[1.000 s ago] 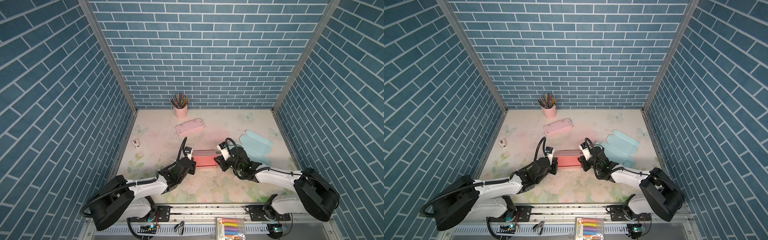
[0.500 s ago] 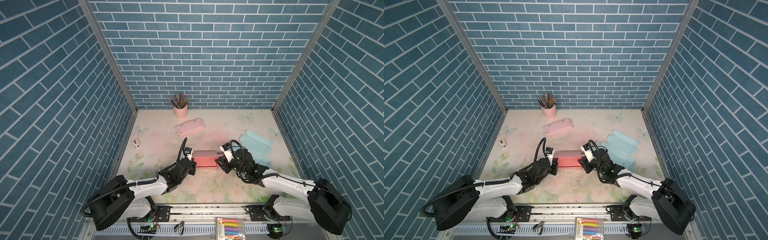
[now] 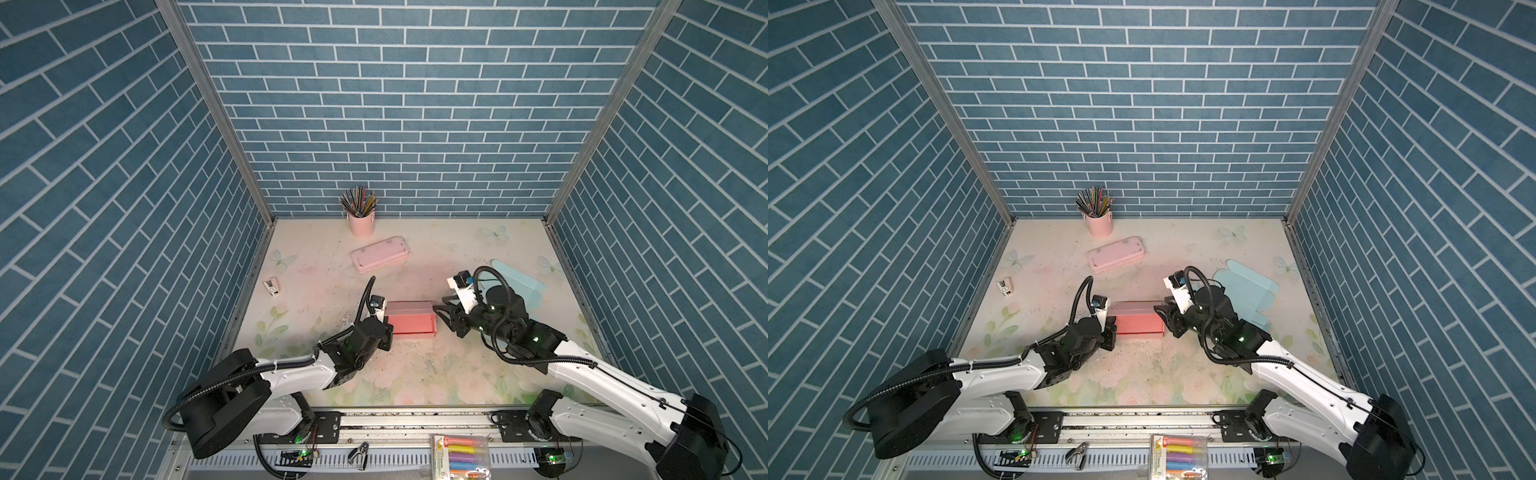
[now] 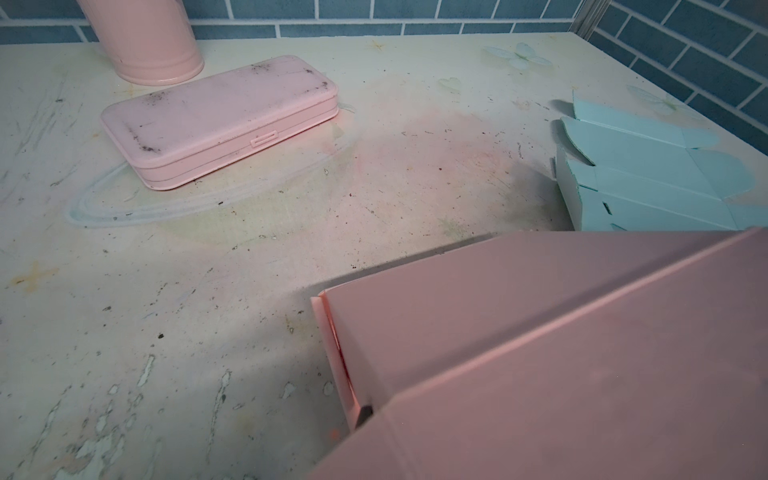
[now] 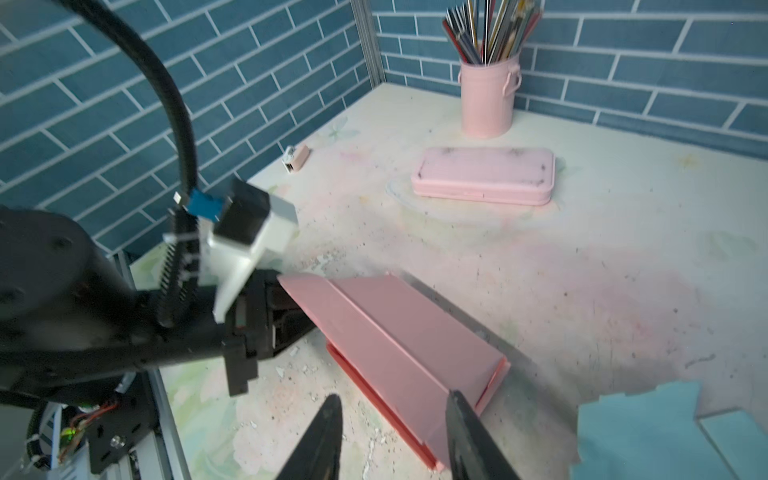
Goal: Fold the paper box
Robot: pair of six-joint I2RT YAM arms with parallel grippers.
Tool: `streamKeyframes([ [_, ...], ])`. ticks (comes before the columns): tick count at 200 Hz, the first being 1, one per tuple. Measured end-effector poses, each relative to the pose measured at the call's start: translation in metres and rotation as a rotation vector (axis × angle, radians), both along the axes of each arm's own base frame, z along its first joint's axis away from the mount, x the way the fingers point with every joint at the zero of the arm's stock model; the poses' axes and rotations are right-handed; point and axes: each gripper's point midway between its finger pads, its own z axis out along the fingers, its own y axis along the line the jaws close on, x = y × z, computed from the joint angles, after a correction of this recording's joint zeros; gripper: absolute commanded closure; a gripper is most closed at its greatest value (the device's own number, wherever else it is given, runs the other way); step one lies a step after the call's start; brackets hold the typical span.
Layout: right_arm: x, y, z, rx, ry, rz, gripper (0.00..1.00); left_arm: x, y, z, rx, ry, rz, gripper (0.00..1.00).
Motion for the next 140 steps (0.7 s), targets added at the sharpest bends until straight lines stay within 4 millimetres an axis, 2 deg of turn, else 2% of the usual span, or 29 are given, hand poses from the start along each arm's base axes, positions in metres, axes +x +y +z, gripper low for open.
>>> streamKeyframes([
  [17, 0.008, 0.006, 0.023, 0.017, -0.021, -0.009, 0.57, 0.0, 0.0, 0.0, 0.0, -0.001, 0.001, 0.98],
  [35, 0.016, 0.014, 0.026, 0.008, -0.014, -0.013, 0.57, -0.001, -0.001, 0.0, -0.001, -0.001, 0.0, 0.98],
  [62, 0.024, 0.024, -0.004, -0.054, 0.046, -0.008, 0.55, -0.002, -0.002, 0.0, 0.0, -0.002, -0.001, 0.98],
  [106, 0.028, 0.04, -0.066, -0.166, 0.177, 0.03, 0.55, -0.003, -0.003, 0.0, 0.002, -0.003, -0.003, 0.97],
  [140, 0.027, 0.044, -0.085, -0.195, 0.215, 0.045, 0.55, -0.005, -0.005, 0.0, 0.004, -0.004, -0.007, 0.97],
])
